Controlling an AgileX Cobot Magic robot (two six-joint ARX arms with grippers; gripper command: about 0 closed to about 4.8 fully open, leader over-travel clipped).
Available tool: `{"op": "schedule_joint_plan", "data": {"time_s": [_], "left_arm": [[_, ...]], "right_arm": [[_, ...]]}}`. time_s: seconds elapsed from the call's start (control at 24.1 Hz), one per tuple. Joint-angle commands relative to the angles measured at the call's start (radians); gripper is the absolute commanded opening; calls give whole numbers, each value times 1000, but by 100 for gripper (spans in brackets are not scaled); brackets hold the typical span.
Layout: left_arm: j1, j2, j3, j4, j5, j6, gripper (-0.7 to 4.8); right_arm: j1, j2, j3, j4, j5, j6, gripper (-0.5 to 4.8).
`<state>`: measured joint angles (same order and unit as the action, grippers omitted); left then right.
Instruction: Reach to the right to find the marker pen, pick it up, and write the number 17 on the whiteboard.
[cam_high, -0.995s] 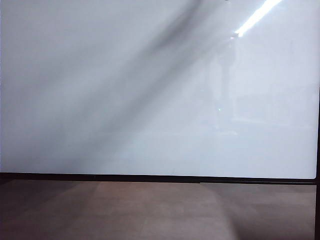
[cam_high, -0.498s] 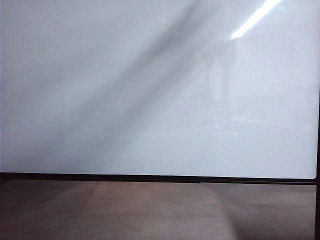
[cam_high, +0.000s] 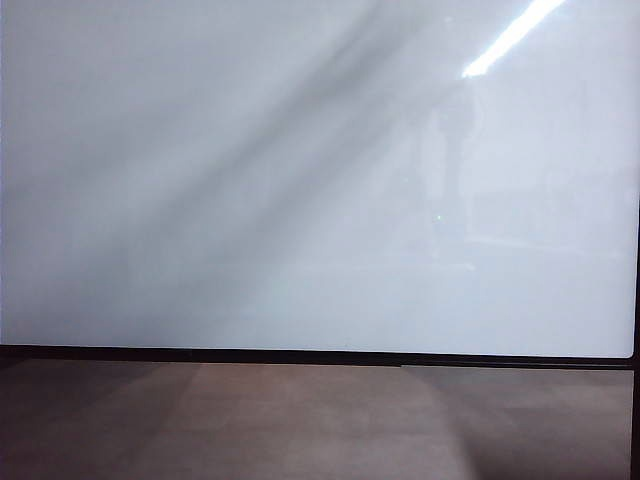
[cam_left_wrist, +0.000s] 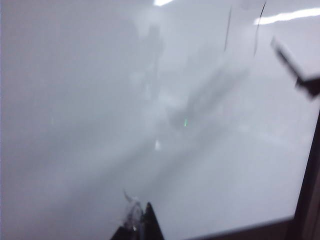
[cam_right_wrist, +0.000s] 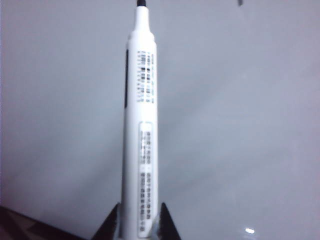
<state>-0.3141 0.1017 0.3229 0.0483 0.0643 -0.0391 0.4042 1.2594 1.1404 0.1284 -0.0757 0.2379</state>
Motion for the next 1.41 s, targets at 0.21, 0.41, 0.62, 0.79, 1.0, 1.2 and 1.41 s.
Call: {"op": "schedule_joint_plan", "data": {"time_s": [0.21, 0.41, 0.62, 0.79, 1.0, 1.2, 1.41], "left_arm": [[105, -1, -138, 31, 0, 2, -5], [223, -23, -218, 36, 3, 2, -5], [319, -85, -314, 36, 2, 2, -5], [339, -98, -314, 20, 0, 2, -5], [339, -98, -314, 17, 1, 2, -5], [339, -98, -314, 11, 3, 2, -5], [339, -98, -314, 11, 3, 2, -5]], "right_arm": [[40, -10, 2, -31, -34, -7, -6], [67, -8, -13, -24, -35, -8, -6], [93, -7, -32, -8, -37, -9, -6], [93, -7, -41, -3, -63, -8, -6], [94, -7, -41, -3, -61, -8, -6], [94, -7, -41, -6, -61, -6, -5], [94, -5, -41, -49, -60, -6, -5]]}}
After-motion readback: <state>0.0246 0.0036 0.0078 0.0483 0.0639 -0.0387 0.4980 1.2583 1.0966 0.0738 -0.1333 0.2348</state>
